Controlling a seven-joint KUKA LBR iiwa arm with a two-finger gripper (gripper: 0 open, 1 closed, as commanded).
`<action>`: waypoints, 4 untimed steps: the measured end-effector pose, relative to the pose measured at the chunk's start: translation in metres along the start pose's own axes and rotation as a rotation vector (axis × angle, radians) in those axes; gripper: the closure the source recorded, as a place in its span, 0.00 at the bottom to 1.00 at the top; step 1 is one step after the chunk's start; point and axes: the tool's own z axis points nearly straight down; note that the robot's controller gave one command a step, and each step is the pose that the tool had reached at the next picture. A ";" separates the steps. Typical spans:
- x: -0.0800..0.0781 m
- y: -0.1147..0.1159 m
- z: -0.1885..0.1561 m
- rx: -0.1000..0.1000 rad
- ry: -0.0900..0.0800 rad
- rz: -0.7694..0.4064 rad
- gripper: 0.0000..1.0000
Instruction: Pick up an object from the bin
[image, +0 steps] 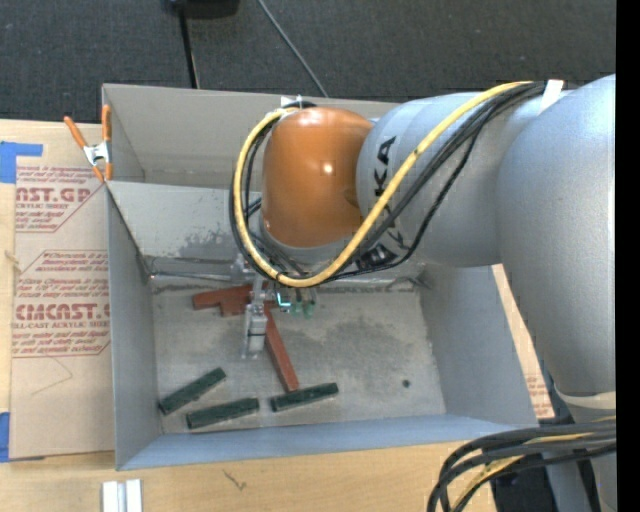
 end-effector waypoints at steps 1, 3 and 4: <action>-0.002 -0.001 -0.005 -0.001 -0.007 0.002 0.00; 0.039 -0.005 0.079 0.003 0.002 -0.170 0.00; 0.035 0.022 0.100 0.001 -0.009 -0.269 0.00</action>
Offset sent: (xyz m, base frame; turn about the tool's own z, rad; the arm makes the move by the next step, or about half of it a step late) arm -0.0670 -0.0200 -0.1050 -0.2036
